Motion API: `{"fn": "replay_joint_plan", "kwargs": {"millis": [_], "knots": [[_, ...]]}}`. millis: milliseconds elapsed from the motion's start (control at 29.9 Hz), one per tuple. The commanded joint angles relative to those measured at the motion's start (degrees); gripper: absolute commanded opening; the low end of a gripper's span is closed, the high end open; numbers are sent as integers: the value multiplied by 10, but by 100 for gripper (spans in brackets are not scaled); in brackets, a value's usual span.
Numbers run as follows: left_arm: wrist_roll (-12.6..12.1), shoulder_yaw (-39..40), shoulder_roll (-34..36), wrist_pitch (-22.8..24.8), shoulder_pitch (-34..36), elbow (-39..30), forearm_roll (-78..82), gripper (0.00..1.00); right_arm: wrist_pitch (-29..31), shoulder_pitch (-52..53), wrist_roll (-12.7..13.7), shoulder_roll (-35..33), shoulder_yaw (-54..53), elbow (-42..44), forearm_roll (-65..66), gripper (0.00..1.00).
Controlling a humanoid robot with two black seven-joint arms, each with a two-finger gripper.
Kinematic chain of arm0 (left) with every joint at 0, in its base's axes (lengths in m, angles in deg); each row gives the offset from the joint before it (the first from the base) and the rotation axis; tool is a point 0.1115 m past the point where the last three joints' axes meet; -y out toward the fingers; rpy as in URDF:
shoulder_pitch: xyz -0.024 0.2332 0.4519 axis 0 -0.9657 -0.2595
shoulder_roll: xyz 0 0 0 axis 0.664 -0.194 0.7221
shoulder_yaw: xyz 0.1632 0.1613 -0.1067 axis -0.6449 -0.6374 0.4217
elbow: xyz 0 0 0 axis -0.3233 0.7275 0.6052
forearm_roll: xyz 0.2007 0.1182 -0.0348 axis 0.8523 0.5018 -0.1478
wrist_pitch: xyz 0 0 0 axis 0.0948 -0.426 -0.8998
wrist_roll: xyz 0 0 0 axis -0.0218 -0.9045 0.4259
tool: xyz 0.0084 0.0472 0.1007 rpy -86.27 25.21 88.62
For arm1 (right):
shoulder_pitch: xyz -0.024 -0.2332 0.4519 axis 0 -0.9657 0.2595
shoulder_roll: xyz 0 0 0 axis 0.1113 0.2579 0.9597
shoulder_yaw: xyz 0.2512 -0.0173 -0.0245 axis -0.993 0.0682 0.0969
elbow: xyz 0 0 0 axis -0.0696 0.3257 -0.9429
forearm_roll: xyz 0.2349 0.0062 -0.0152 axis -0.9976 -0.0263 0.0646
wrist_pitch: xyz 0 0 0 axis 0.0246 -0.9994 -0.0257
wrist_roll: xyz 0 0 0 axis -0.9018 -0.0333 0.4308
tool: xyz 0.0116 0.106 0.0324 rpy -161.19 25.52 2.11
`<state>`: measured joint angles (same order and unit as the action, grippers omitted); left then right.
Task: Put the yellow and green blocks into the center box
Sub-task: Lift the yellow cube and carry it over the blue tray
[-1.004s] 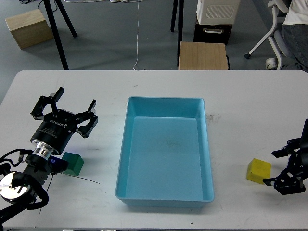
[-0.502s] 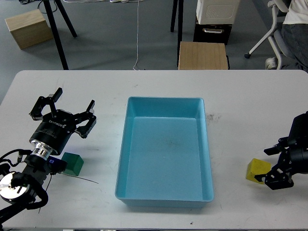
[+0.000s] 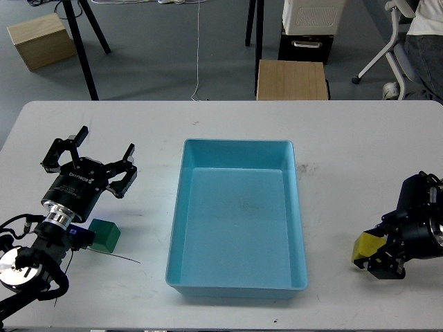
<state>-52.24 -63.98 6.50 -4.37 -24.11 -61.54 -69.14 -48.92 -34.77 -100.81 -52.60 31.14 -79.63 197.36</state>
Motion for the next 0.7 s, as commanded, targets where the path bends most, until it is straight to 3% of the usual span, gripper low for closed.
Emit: {"fn": "replay_joint_plan", "kwargs": {"millis": [0,33,167,335,670], "knots": [[0,0,0,0,1,0,0,100,1,1,0,0,0,4,0,45],[0,0,0,0,1,0,0,100,1,2,0,0,0,4,0,36],[0,0,0,0,1,0,0,100,1,23,0,-2,0,9,0,18],[0,0,0,0,1,0,0,100,0,121,0,0,-1,37,0,7],[0,0,1,0,1,0,0,100,-5,307,0,93,1,49,0,5]]}}
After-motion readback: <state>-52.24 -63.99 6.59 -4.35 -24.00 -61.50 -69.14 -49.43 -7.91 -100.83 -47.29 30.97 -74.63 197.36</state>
